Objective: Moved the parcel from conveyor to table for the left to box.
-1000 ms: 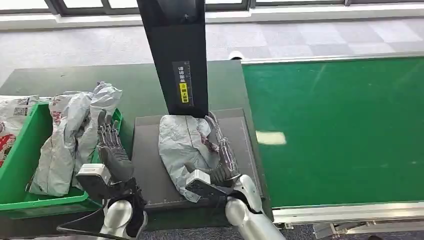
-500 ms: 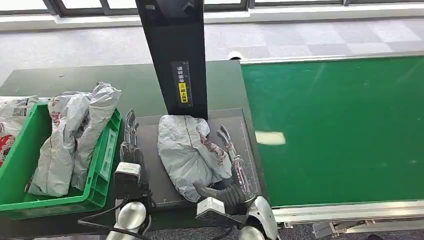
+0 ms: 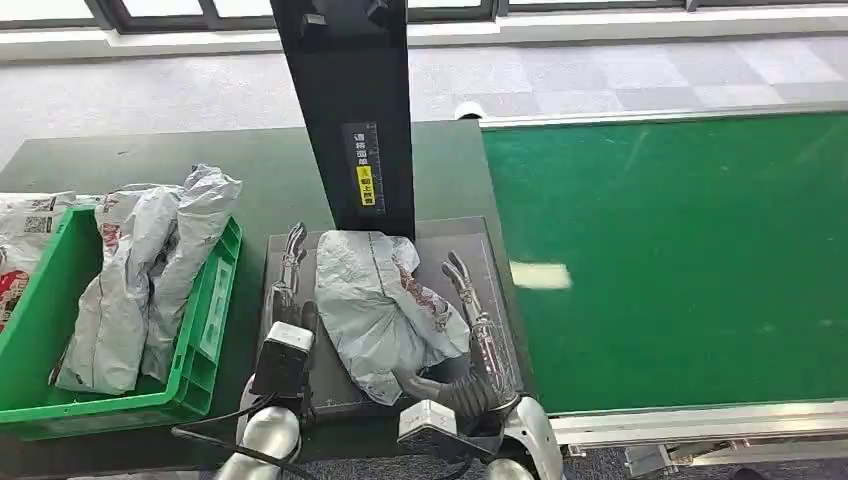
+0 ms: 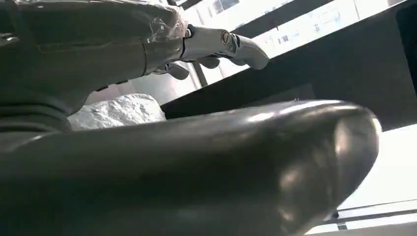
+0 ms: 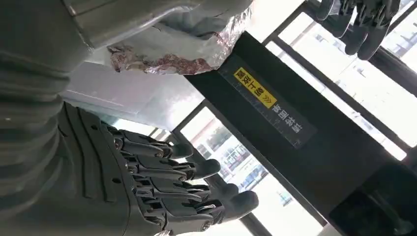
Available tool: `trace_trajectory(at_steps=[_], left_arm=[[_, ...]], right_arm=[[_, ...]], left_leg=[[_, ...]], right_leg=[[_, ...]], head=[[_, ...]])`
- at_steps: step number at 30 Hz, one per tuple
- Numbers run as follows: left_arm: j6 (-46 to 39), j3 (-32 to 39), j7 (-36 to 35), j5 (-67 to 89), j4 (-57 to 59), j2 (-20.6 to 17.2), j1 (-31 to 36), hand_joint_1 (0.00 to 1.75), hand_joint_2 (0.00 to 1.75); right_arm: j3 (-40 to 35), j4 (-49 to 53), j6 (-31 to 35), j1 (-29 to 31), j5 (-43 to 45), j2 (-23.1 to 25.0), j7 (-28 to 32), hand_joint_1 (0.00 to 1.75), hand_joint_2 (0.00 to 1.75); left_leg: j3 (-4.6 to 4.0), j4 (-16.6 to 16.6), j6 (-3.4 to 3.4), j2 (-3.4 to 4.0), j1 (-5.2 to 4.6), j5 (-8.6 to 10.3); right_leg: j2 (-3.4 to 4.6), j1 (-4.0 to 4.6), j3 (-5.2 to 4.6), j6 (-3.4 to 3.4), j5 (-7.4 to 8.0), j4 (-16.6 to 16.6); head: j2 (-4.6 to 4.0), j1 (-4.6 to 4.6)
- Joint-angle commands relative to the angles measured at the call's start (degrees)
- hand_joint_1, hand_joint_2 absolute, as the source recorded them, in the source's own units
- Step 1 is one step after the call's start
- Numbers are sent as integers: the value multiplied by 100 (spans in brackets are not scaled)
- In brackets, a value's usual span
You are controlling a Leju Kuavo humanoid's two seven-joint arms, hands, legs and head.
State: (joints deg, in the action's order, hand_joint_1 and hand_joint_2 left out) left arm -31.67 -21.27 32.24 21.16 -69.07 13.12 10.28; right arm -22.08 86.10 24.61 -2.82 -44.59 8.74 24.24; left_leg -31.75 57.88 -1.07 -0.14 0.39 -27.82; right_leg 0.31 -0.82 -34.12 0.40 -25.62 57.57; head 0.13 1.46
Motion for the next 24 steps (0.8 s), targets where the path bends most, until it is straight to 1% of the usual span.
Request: trace_trajectory(at_steps=[1, 2, 3, 4, 5, 8, 9, 11, 16, 19, 22, 23, 24], left_arm=[[463, -718, -345, 914, 483, -397, 329, 0, 0], [979, -1097, -933, 2588, 1726, -178, 946, 0, 175], [965, -1088, -1047, 2804, 2042, -82, 1122, 0, 175], [964, -1075, -1101, 2878, 2167, -57, 1198, 0, 175], [972, -1036, -1155, 2959, 2435, -14, 1308, 0, 175], [1170, -1142, -1304, 3427, 3151, -1, 1580, 0, 175], [2027, -1653, -1934, 4224, 3795, -26, 1810, 0, 175], [1590, -1591, -1792, 4378, 4455, 119, 1824, 0, 175], [1648, -1599, -1809, 4475, 4697, 200, 1853, 0, 175], [1699, -1536, -1803, 4463, 4717, 238, 1881, 0, 175], [1713, -1520, -1846, 4581, 4783, 251, 1932, 0, 175], [1614, -1508, -1847, 4630, 4784, 258, 1940, 0, 175], [1522, -1480, -1833, 4622, 4758, 264, 1939, 12, 175]], right_arm=[[-49, 425, 194, -161, 0, -218, 96, 0, 175], [75, 1198, 498, -530, 697, -277, 887, 0, 175], [93, 1230, 509, -563, 800, -266, 1044, 0, 175], [88, 1223, 496, -552, 814, -264, 1082, 0, 175], [78, 1155, 445, -482, 881, -258, 1142, 0, 175], [66, 879, 297, -182, 1069, -244, 1287, 0, 175], [-161, 868, 134, 130, 1525, -334, 1576, 0, 175], [-50, 628, 25, 390, 1486, -159, 1576, 0, 175], [-105, 674, 26, 346, 1502, -170, 1576, 0, 175], [-167, 729, 89, 307, 1526, -209, 1576, 0, 175], [-201, 746, 106, 294, 1500, -224, 1576, 0, 175], [-201, 741, 104, 309, 1490, -224, 1576, 0, 175], [-191, 730, 104, 327, 1482, -220, 1576, 0, 175]], left_leg=[[16, -18, 2, -7, -1, 6], [4, -6, 1, -13, -1, 3], [8, -13, 6, -46, -3, 11], [6, -9, 8, -47, -2, 10], [6, -5, 6, -34, -2, 7], [13, -14, 7, -18, 0, 12], [13, -15, 6, -11, -2, 12], [16, -9, 5, 3, -2, 8], [28, -14, 5, 8, 0, 10], [36, -10, 10, -24, -2, 10], [47, -20, 12, -9, -1, 15], [48, -8, 13, -19, -1, 7], [43, -15, 16, -13, -1, 13]], right_leg=[[-13, 1, 17, -6, 2, -16], [-16, 0, 8, -3, -2, -5], [-50, -1, 21, -2, -4, -14], [-49, 0, 22, -1, -4, -13], [-34, -1, 15, 0, -3, -7], [-25, -1, 18, -3, 5, -18], [-18, -2, 15, -4, 6, -16], [-2, -4, 14, -1, 8, -11], [0, 0, 27, -5, 11, -16], [-25, -2, 52, 1, 3, -10], [-13, -1, 63, 0, 12, -21], [-22, -3, 73, 6, -1, -9], [-19, -4, 74, 11, 3, -18]], head=[[0, 0], [0, 0], [0, 0], [0, 0], [0, 0], [0, 0], [0, 0], [0, 0], [0, 0], [0, 0], [0, 0], [0, 0], [0, 0]])
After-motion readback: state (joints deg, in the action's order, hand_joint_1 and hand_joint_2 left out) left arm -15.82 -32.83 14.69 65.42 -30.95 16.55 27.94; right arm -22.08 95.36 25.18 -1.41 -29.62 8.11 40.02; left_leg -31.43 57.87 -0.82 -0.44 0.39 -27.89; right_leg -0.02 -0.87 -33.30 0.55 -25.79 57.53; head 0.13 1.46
